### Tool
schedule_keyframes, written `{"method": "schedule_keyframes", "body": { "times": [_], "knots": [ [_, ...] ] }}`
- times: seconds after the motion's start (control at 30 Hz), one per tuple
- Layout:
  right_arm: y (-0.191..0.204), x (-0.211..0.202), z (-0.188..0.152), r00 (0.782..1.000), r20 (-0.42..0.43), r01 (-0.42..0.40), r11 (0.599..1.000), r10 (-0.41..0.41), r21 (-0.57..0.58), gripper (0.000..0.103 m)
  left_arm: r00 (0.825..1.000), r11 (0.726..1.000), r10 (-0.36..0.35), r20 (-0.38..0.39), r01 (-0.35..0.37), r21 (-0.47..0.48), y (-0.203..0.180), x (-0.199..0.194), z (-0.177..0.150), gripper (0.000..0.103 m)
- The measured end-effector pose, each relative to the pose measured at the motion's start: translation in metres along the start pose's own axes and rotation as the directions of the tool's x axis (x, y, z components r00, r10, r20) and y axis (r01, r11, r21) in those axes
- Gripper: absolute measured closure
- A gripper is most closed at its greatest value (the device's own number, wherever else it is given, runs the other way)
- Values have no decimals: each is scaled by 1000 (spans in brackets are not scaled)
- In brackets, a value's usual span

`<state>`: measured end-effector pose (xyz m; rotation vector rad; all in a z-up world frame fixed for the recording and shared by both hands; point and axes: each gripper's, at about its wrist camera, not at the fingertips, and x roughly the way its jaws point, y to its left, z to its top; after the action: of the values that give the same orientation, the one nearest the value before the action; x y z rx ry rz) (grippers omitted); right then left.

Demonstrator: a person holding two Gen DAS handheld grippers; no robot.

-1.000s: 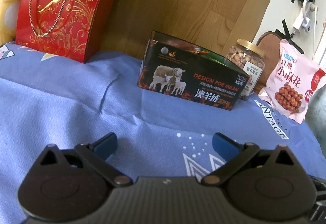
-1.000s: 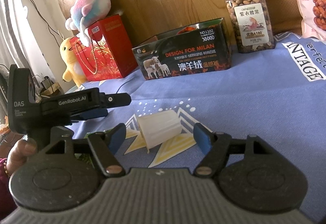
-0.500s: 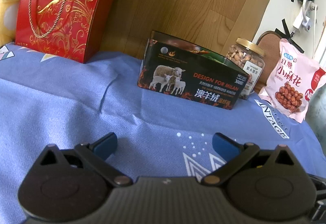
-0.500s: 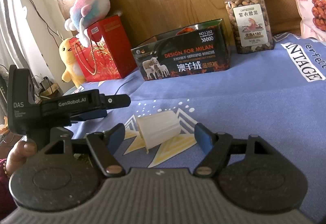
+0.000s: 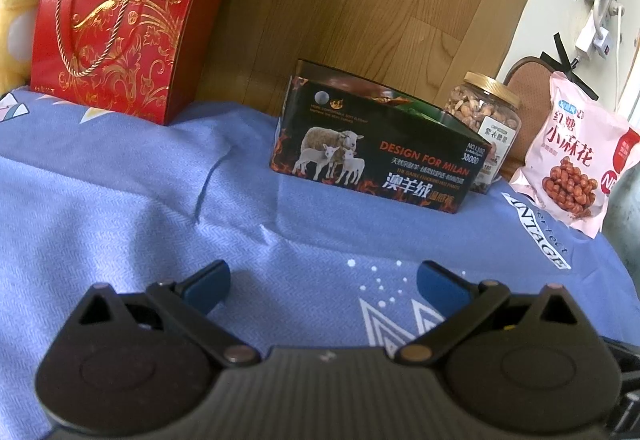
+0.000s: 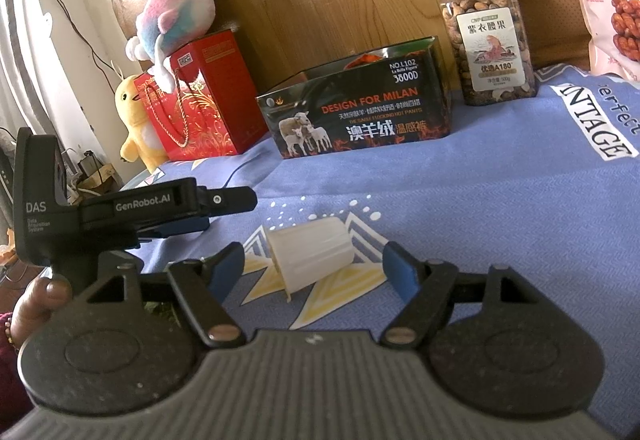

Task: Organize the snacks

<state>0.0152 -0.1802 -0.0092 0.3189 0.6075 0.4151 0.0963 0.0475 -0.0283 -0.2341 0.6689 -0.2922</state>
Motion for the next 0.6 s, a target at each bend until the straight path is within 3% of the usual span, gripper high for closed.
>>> {"method": "schedule_keyframes", "body": {
  "times": [0.6],
  "knots": [
    [0,0,0,1000,0,1,1000,-1,0,24,1000,1000,3,-3,-3,6,0,0,0,0]
  ]
}}
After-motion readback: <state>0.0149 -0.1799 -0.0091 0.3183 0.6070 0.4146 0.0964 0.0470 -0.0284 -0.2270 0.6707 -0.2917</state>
